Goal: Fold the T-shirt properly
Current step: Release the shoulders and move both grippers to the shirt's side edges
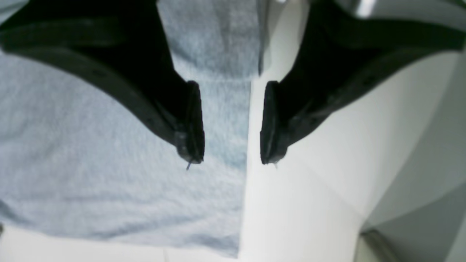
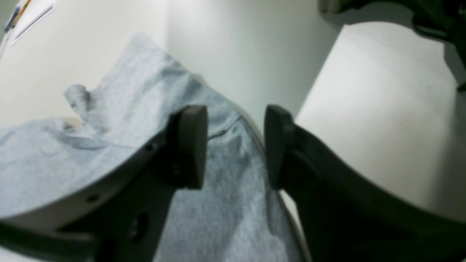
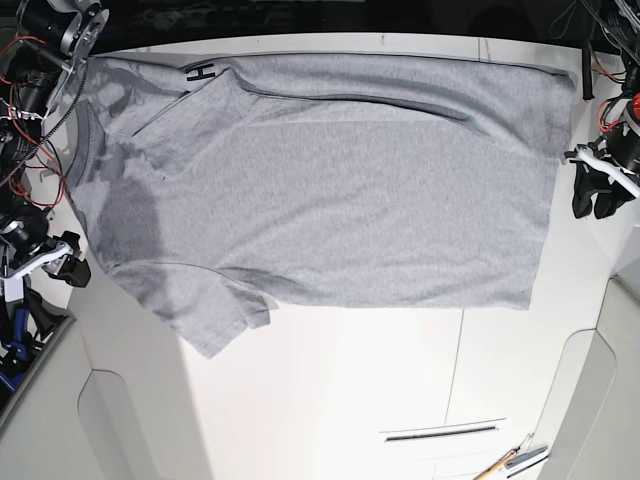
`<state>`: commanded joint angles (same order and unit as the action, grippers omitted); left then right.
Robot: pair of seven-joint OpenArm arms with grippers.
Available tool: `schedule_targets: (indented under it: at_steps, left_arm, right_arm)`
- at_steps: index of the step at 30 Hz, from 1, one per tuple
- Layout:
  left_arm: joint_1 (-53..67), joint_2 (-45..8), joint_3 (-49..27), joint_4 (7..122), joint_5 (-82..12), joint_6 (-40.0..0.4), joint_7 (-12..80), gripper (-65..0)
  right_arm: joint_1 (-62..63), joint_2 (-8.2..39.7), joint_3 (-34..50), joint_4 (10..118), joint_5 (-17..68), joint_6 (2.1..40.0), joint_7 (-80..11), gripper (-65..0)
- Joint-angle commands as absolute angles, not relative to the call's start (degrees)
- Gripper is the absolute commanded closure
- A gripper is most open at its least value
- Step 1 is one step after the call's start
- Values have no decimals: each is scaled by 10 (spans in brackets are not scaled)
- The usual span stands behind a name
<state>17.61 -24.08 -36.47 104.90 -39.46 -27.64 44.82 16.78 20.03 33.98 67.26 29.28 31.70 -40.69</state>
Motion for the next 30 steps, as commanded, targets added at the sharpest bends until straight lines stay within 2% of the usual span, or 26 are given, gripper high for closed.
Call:
schedule_targets:
  at_steps: [7, 15, 25, 30]
  left_arm:
    - [64, -267, -280, 911, -388, -277, 443, -291]
    - [-113, -287, -185, 680, -344, -277, 409, -291]
    - [-242, -287, -172, 438, -336, -279, 373, -290]
    - [-249, -285, -172, 407, -376, -310, 390, -290]
  right_arm:
    - [168, 200, 340, 672, 278, 317, -398, -259]
    - [167, 201, 340, 616, 268, 317, -371, -259]
    - [168, 201, 340, 577, 268, 317, -341, -259]
    - [168, 200, 340, 577, 268, 317, -341, -259]
